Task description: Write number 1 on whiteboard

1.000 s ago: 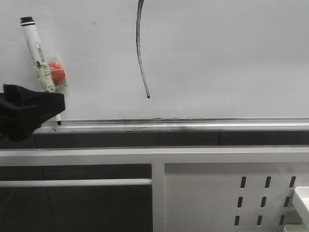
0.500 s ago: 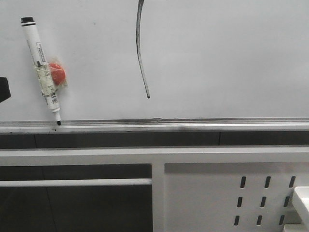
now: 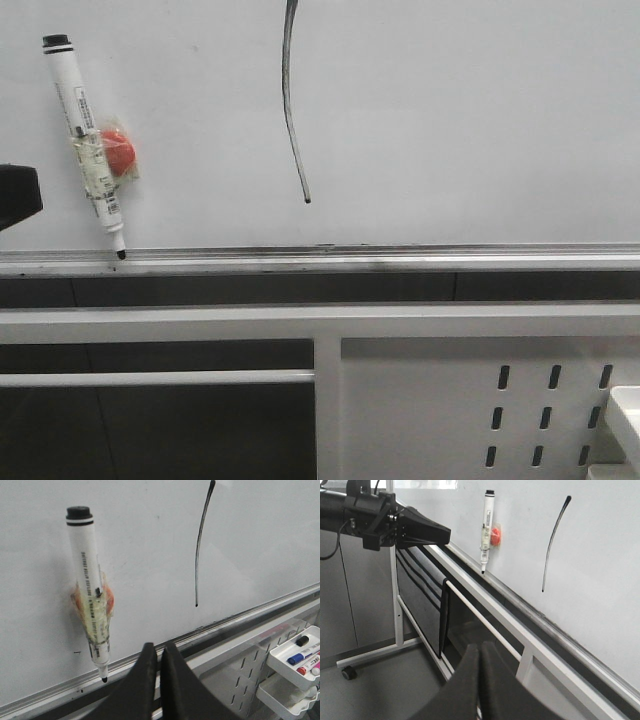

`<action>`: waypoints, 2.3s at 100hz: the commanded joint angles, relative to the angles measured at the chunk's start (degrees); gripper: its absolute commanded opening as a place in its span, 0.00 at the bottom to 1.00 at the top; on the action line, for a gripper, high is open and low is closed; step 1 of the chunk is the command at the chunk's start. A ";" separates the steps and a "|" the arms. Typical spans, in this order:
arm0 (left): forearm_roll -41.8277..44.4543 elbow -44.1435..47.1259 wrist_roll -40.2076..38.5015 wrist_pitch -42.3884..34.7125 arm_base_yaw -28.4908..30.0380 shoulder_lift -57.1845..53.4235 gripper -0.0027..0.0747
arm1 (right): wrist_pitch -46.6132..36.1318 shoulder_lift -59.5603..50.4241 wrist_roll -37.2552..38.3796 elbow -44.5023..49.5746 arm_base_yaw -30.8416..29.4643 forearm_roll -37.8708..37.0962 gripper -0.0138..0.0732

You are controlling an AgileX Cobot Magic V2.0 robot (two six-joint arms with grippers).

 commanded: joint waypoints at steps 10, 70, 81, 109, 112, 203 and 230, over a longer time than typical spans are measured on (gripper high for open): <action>-0.03 -0.63 1.85 0.42 0.04 -3.03 0.01 | -4.65 0.33 -0.15 -1.35 -0.30 -0.83 0.08; 3.32 -14.55 -1.49 65.58 -1.99 -47.79 0.01 | -4.65 0.33 -0.15 -1.35 -0.30 -0.83 0.08; -4.42 -14.55 -1.49 71.29 -1.99 -57.34 0.01 | -4.65 0.33 -0.15 -1.35 -0.30 -0.83 0.08; 0.62 -14.20 -0.77 74.25 -1.99 -71.29 0.01 | -4.65 0.33 -0.15 -1.35 -0.30 -0.83 0.08; 2.27 -14.20 -0.77 75.09 -1.99 -71.78 0.01 | -4.65 0.33 -0.15 -1.35 -0.30 -0.83 0.08; -4.11 2.09 -0.88 75.62 35.42 -72.95 0.01 | -4.56 0.33 -0.15 -1.35 -0.30 -0.83 0.08; -0.76 2.09 -0.78 81.72 36.76 -72.95 0.01 | -4.56 0.33 -0.15 -1.35 -0.30 -0.83 0.08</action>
